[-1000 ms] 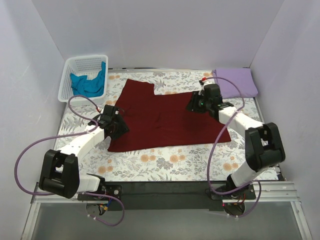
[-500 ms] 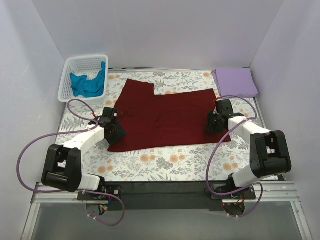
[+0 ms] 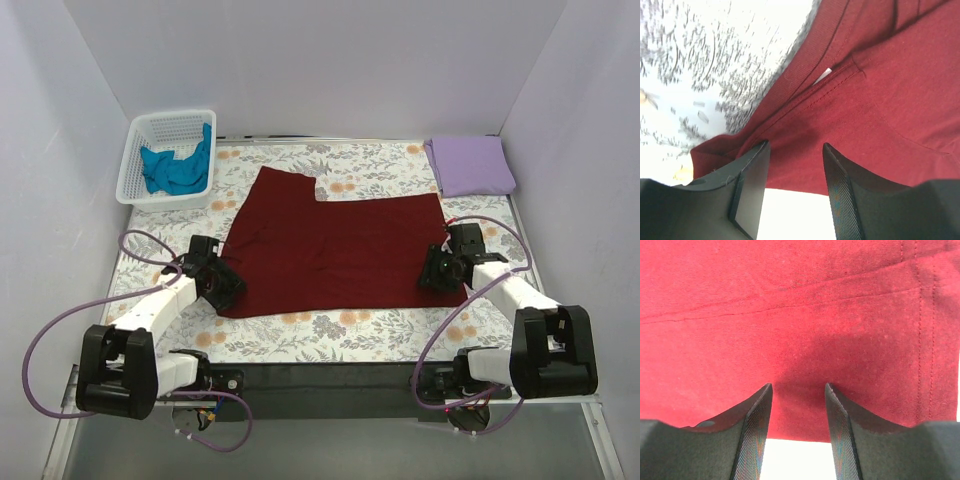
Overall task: Fold and stack the t-shirts
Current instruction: Fold the tshirt
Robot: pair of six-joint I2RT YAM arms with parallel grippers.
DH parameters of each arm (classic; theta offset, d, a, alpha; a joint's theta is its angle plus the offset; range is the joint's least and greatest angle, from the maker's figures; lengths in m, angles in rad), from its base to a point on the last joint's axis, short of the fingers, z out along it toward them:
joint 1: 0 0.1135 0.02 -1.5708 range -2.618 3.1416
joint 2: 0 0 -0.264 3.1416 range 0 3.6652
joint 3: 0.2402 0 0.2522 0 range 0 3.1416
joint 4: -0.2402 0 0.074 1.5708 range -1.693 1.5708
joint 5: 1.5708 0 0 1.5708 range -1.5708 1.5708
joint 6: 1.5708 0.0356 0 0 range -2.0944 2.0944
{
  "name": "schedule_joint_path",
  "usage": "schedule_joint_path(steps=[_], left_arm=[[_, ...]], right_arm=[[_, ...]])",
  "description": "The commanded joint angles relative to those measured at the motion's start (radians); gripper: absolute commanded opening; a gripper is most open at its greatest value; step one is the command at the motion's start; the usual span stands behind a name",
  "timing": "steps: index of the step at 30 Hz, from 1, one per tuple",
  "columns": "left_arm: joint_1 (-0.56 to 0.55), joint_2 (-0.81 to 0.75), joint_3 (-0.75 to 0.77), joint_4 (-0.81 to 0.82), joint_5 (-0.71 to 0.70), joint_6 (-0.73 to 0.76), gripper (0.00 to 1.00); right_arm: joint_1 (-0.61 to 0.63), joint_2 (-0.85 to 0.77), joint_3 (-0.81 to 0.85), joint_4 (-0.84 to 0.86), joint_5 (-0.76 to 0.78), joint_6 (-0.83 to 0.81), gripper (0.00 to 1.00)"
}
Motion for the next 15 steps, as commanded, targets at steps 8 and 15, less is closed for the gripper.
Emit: schedule_joint_path(steps=[8, 15], left_arm=[[0.002, -0.117, 0.187, -0.129, -0.171, 0.146, 0.5], [-0.007, 0.13, 0.445, 0.015, -0.205, 0.413, 0.59]], right_arm=[[-0.005, -0.095, 0.116, -0.205, 0.022, -0.044, 0.54], [0.006, -0.042, 0.234, -0.087, -0.032, -0.08, 0.54]])
